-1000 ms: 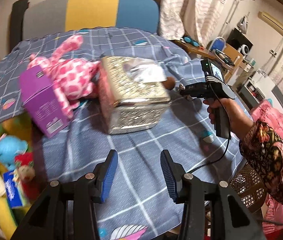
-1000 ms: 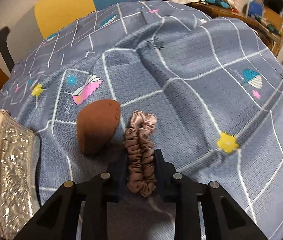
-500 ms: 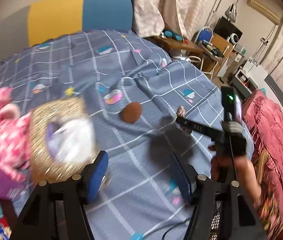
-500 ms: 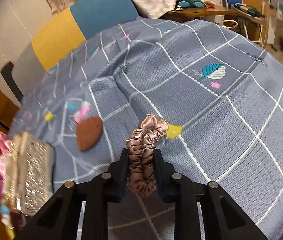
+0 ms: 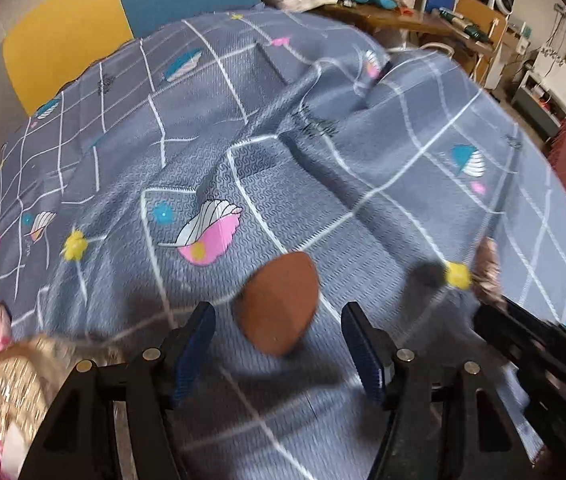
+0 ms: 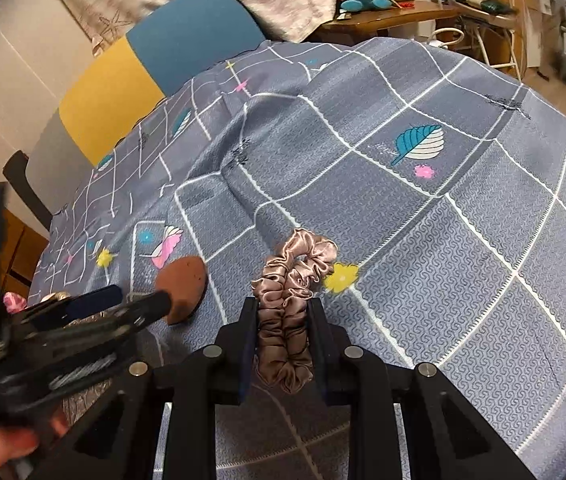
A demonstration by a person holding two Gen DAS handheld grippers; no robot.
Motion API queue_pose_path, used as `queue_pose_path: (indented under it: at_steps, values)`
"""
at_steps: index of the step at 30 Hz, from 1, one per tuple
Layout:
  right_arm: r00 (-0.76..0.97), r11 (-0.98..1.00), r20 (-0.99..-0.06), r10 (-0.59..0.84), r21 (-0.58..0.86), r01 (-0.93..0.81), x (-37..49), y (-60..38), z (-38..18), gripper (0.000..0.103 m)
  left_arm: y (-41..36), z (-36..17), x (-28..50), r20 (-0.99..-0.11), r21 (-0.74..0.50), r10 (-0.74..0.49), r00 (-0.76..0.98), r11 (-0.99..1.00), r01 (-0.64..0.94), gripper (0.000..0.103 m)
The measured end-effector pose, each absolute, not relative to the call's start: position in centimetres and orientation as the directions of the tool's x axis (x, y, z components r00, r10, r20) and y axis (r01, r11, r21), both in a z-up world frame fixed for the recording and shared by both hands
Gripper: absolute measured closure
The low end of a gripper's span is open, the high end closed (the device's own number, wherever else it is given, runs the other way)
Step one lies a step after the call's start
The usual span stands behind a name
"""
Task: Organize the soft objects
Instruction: 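Grasp the brown makeup sponge with the left tool while the right tool holds the scrunchie, then carry the makeup sponge into the gold tray and open the left tool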
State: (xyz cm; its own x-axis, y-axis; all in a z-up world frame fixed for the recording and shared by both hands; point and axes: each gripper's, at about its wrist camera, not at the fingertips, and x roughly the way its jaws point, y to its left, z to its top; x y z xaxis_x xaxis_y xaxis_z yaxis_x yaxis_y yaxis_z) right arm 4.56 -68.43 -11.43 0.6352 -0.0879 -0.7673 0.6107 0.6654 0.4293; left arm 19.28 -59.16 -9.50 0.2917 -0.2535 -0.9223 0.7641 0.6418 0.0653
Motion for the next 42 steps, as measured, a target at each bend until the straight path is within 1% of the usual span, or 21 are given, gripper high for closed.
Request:
queue_pose_path:
  at_steps: [2,4,6,7,8,9,13,17,21,24,30,36,39,42]
  values:
    - [0.636,0.651,-0.768,-0.080,0.442,0.616,4.6,-68.6,-11.6,0.078,-59.9,-10.2,19.7,-0.928,0.071,-0.243,0.282,0.630,0.773,0.036]
    - [0.631,0.647,-0.773,-0.069,0.446,0.618,4.7,-68.6,-11.8,0.078,-60.4,-11.0,19.7,-0.927,0.121,-0.207,0.313,0.622,0.773,0.036]
    - [0.634,0.644,-0.771,-0.062,0.454,0.615,4.7,-68.6,-11.8,0.078,-60.6,-11.9,19.9,-0.935,0.112,-0.195,0.298,0.632,0.767,0.036]
    - [0.635,0.645,-0.770,-0.061,0.455,0.614,4.8,-68.6,-11.8,0.078,-60.5,-12.3,20.0,-0.938,0.099,-0.195,0.286,0.640,0.762,0.039]
    - [0.635,0.646,-0.770,-0.064,0.453,0.615,4.8,-68.6,-11.7,0.078,-60.5,-12.5,20.1,-0.940,0.094,-0.193,0.281,0.645,0.758,0.045]
    - [0.635,0.646,-0.769,-0.069,0.450,0.616,4.8,-68.5,-11.6,0.078,-60.4,-12.8,20.1,-0.942,0.086,-0.193,0.273,0.649,0.756,0.059]
    - [0.636,0.639,-0.768,-0.069,0.456,0.620,4.7,-68.8,-11.6,0.078,-59.2,-12.1,19.7,-0.929,0.026,-0.251,0.270,0.686,0.727,0.064]
    - [0.631,0.635,-0.772,-0.080,0.449,0.629,4.6,-68.9,-11.6,0.078,-57.4,-9.6,18.5,-0.899,-0.036,-0.337,0.280,0.693,0.720,0.064]
    - [0.624,0.641,-0.776,-0.090,0.435,0.633,4.7,-68.8,-11.5,0.078,-55.4,-6.5,15.9,-0.861,-0.085,-0.426,0.278,0.659,0.747,0.064]
    - [0.617,0.647,-0.781,-0.103,0.418,0.637,4.7,-68.6,-11.5,0.078,-54.2,-5.7,15.2,-0.856,-0.125,-0.454,0.249,0.648,0.752,0.064]
    - [0.604,0.679,-0.786,-0.133,0.371,0.633,5.1,-67.9,-11.4,0.078,-50.5,-3.8,12.7,-0.830,-0.164,-0.501,0.245,0.639,0.751,0.064]
    - [0.600,0.734,-0.780,-0.181,0.299,0.610,5.5,-66.8,-10.7,0.078,-45.0,-1.4,8.9,-0.774,-0.173,-0.574,0.267,0.597,0.783,0.064]
    - [0.599,0.753,-0.774,-0.207,0.264,0.602,5.5,-66.2,-10.4,0.078,-41.9,-0.7,7.8,-0.758,-0.203,-0.597,0.261,0.597,0.776,0.064]
    - [0.601,0.758,-0.771,-0.209,0.260,0.598,5.5,-66.1,-10.3,0.078,-38.4,-0.4,6.7,-0.743,-0.229,-0.617,0.258,0.598,0.768,0.064]
